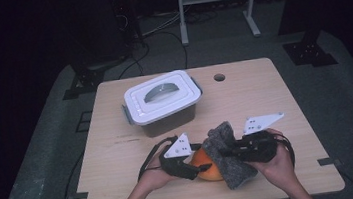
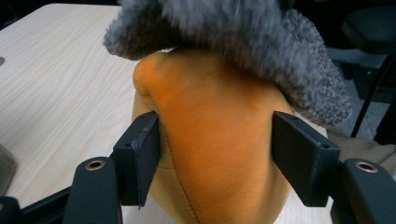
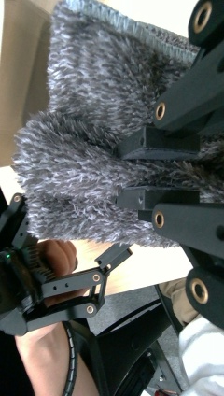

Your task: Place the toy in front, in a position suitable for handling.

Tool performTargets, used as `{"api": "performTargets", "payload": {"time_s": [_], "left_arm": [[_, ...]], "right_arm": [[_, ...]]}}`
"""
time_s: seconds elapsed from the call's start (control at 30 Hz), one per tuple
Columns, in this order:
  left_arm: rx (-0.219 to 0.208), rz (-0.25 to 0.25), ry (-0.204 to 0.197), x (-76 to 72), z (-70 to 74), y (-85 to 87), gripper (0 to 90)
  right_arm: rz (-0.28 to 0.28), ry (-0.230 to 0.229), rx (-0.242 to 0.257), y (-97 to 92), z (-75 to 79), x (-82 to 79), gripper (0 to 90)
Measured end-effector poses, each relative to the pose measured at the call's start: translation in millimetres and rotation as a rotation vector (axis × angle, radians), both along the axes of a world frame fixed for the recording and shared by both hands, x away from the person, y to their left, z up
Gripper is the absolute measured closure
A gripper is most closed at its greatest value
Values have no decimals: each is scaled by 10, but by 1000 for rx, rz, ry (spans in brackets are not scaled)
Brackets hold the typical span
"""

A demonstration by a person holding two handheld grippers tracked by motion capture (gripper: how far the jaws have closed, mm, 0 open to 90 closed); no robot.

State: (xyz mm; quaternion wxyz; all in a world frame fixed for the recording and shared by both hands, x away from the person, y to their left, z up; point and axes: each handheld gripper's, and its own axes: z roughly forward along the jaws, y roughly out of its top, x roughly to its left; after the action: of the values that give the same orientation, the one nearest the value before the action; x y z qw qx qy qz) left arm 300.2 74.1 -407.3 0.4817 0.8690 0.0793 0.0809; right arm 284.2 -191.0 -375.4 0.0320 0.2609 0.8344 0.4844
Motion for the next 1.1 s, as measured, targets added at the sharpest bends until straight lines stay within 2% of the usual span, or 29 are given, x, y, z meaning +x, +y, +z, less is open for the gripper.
{"api": "performTargets", "payload": {"time_s": [0.13, 0.27, 0.4, 0.5, 0.6, 0.7, 0.87, 1.0, 1.07, 1.1], "left_arm": [[-15, 23, 27, 49, -19, 48, 349], [-23, 24, 34, 55, -18, 41, 344], [-25, -5, 14, -1, -2, -18, 341], [-19, -43, -9, -75, 17, -94, 340], [6, -53, -29, -104, 18, -115, 341], [-3, -53, -16, -72, -11, -79, 348], [-2, -59, -13, -46, -22, -40, 348], [6, -59, -3, -23, -19, -10, 344], [15, -49, 21, 2, 3, 7, 312], [19, -33, 50, 21, 26, 13, 277]], "right_arm": [[-23, 36, -23, -99, -82, 61, 773], [-39, 72, -10, -191, -134, 99, 773], [-3, 36, 39, -145, 22, 34, 774], [20, -1, 36, -56, 116, -29, 773], [31, -8, -10, 24, 92, -46, 773], [28, 23, 3, -29, 17, 0, 774], [-30, 51, -1, -204, -63, 89, 774], [-59, 91, 22, -301, -140, 148, 774], [-53, 103, 31, -294, -159, 154, 774], [-50, 101, 30, -282, -160, 152, 773]]}}
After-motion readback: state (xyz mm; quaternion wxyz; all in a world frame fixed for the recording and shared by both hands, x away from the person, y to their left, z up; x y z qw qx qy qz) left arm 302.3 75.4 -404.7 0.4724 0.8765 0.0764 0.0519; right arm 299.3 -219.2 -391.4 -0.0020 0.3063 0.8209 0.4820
